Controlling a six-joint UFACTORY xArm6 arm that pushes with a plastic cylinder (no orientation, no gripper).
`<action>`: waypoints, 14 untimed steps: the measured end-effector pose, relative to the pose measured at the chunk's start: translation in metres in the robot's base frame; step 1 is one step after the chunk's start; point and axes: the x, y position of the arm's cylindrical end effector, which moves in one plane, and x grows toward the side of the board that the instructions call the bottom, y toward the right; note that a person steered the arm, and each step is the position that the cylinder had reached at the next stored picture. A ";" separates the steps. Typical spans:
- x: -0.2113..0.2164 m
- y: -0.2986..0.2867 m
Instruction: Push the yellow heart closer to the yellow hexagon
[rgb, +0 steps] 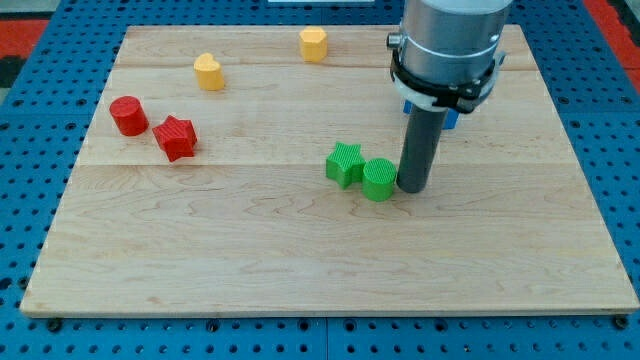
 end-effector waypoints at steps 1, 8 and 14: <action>-0.033 0.014; -0.209 -0.311; -0.256 -0.191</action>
